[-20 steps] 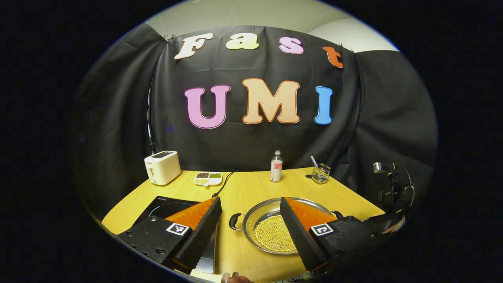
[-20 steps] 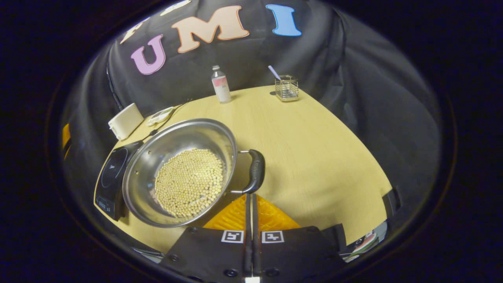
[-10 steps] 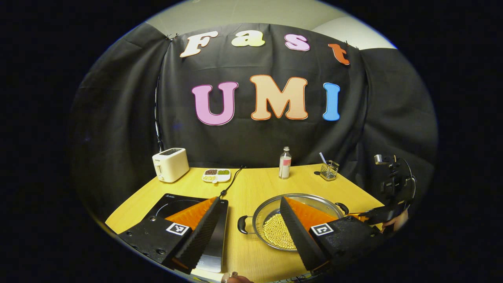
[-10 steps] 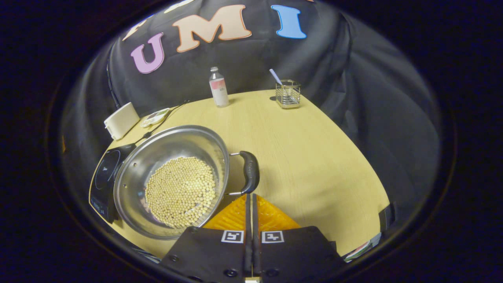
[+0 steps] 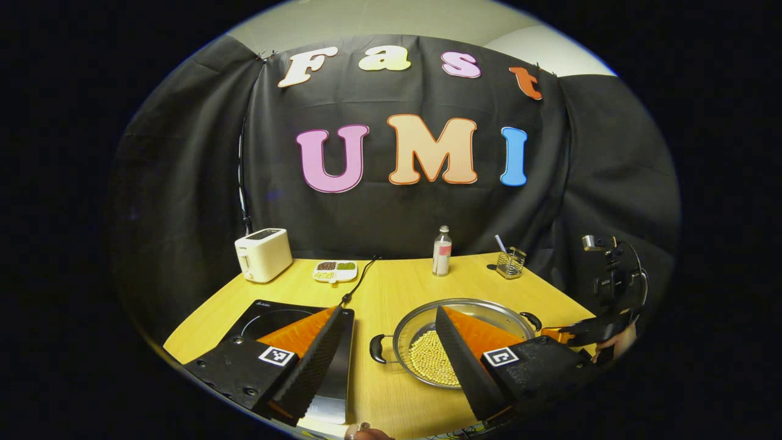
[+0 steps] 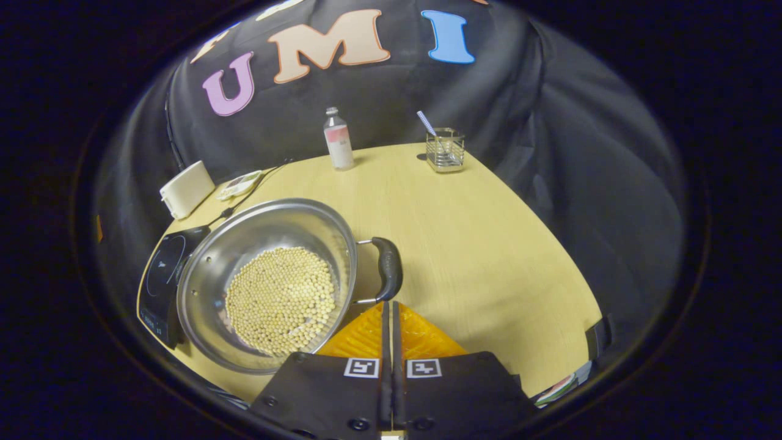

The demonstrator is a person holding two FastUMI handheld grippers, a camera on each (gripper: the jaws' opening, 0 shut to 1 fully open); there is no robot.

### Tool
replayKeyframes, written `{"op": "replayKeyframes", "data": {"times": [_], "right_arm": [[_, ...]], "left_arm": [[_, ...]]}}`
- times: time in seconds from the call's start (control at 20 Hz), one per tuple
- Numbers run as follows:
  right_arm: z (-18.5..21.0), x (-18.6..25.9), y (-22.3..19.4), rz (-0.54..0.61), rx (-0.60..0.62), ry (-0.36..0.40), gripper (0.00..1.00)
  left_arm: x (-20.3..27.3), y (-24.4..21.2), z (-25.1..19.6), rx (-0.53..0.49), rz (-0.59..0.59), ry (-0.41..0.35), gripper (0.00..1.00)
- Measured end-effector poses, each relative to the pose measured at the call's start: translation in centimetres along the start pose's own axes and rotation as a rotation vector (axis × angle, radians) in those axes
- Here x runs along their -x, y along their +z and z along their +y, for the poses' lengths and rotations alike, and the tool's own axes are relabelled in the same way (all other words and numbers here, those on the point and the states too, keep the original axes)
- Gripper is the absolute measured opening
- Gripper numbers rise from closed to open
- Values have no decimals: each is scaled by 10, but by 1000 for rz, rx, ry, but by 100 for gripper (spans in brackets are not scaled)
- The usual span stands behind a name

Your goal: First push the handle of the pot to place it horizontally, then grasp the pot with both hands and set it on the induction cooktop.

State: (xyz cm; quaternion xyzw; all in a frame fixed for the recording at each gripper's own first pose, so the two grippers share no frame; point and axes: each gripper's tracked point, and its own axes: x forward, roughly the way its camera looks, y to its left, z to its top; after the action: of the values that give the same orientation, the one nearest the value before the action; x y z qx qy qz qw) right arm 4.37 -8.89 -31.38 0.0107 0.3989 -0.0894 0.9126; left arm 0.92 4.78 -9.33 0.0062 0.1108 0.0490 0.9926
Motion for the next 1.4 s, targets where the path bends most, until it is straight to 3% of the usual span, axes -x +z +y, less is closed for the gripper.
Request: {"op": "replayKeyframes", "data": {"times": [0.2,0.65,0.7,0.85,1.1,1.25,1.4], "right_arm": [[2,10,10,-37,-9,-20,3],[5,24,31,-81,-3,16,2],[8,24,34,-84,-5,38,14],[14,27,41,-80,1,110,33],[17,36,52,-96,-10,191,92],[16,32,51,-87,2,211,94],[15,29,52,-79,4,211,94]], "left_arm": [[-9,-4,2,23,12,-45,97],[-19,-18,10,45,64,-8,97],[-19,-18,8,45,65,1,97],[-19,-15,4,59,65,33,97],[-21,-12,-9,41,52,72,97],[-28,-18,-14,41,58,71,94],[-42,-27,-12,36,70,65,96]]}}
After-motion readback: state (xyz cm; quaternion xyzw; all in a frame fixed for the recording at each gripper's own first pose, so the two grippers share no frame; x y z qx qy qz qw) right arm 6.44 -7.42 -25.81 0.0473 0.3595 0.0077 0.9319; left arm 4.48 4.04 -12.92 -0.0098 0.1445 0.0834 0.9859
